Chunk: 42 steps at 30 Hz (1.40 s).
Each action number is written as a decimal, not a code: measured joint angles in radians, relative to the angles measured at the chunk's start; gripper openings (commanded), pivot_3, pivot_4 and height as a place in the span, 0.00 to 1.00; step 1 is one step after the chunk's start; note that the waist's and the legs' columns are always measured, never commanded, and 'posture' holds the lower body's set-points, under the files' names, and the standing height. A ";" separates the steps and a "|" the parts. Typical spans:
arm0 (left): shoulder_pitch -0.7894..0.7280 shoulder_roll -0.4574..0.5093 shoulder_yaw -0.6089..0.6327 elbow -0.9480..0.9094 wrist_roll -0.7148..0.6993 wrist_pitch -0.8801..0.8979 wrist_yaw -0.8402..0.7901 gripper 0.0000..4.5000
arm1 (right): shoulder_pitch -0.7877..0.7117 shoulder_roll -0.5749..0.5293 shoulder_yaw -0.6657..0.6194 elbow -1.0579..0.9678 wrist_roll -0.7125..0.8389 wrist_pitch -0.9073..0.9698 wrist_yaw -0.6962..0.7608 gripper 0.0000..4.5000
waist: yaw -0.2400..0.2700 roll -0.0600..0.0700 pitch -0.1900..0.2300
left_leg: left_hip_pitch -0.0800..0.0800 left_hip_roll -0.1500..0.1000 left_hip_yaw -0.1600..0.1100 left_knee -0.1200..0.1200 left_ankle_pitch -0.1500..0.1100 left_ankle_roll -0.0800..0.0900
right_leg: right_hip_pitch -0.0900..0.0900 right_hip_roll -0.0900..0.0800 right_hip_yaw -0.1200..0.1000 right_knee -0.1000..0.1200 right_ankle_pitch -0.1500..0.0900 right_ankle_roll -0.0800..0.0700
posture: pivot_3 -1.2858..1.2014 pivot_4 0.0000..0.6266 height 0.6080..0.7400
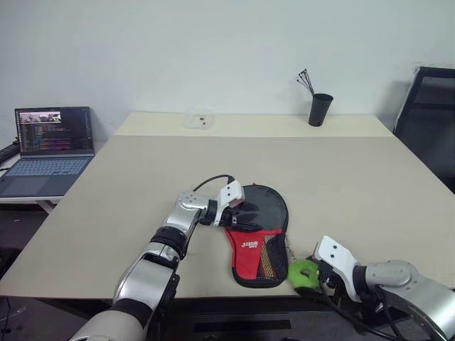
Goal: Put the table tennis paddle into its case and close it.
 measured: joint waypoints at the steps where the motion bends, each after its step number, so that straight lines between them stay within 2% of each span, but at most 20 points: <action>1: 0.000 0.000 0.000 0.000 0.000 0.000 0.000 0.75 | -0.001 0.005 0.000 0.000 -0.004 0.001 -0.001 0.96 | 0.000 0.000 0.000 | 0.000 0.000 0.000 0.000 0.000 0.000 | 0.000 0.000 0.000 0.000 0.000 0.000 | 0.52 0.24 1.00; 3: 0.000 0.000 0.000 0.000 0.000 -0.001 0.000 0.75 | -0.006 0.033 0.000 0.001 -0.015 0.014 -0.019 0.86 | -0.001 -0.001 0.000 | 0.001 0.001 0.000 0.000 0.000 0.000 | 0.001 0.000 0.000 0.001 0.000 0.000 | 0.52 0.24 1.00; 8: 0.000 0.001 0.000 0.009 0.007 -0.005 -0.009 0.75 | -0.040 0.076 0.000 0.004 -0.025 0.073 -0.041 0.47 | -0.003 -0.001 0.000 | 0.001 0.001 -0.001 0.000 0.000 0.000 | 0.001 0.000 0.000 0.001 0.000 0.000 | 0.52 0.24 1.00; 14: 0.000 0.000 -0.001 0.057 0.025 -0.026 -0.020 0.75 | -0.068 0.087 0.000 -0.003 -0.011 0.134 -0.039 0.04 | -0.002 -0.001 0.000 | 0.001 0.000 0.000 0.000 0.000 0.000 | 0.001 0.000 0.000 0.001 0.000 0.000 | 0.52 0.24 1.00; 15: -0.002 0.000 -0.001 0.062 0.027 -0.033 -0.019 0.75 | -0.073 0.087 -0.001 -0.003 -0.007 0.142 -0.038 0.00 | -0.001 -0.001 0.000 | 0.001 0.000 0.000 0.000 0.000 0.000 | 0.001 0.000 0.000 0.001 0.000 0.000 | 0.52 0.24 1.00; 20: -0.015 -0.009 -0.001 0.100 0.041 -0.057 -0.008 0.75 | -0.124 0.063 -0.030 -0.003 0.022 0.188 -0.016 0.00 | -0.001 0.000 -0.001 | 0.001 0.000 -0.001 0.002 0.000 0.000 | 0.002 0.000 0.000 0.001 0.000 0.000 | 0.52 0.24 1.00; 29: -0.060 -0.041 -0.003 0.180 0.079 -0.083 0.010 0.75 | -0.232 -0.046 -0.105 0.012 0.075 0.220 0.073 0.00 | 0.005 0.000 -0.002 | 0.002 0.000 -0.003 0.004 0.000 0.000 | 0.004 -0.001 -0.001 0.001 -0.001 -0.003 | 0.52 0.24 1.00; 37: -0.089 -0.076 -0.003 0.222 0.103 -0.079 0.040 0.75 | -0.203 -0.093 -0.134 -0.060 0.129 0.239 0.114 0.00 | 0.022 0.000 -0.003 | 0.001 0.000 -0.003 0.008 0.000 0.000 | 0.006 -0.002 -0.001 0.001 -0.002 -0.003 | 0.52 0.24 1.00; 42: -0.102 -0.099 0.002 0.235 0.105 -0.051 0.045 0.75 | -0.090 -0.164 -0.127 -0.150 0.103 0.201 0.112 0.00 | 0.026 0.000 -0.003 | 0.000 -0.003 -0.002 0.009 0.000 0.000 | 0.006 -0.006 -0.002 -0.001 -0.002 -0.003 | 0.52 0.24 1.00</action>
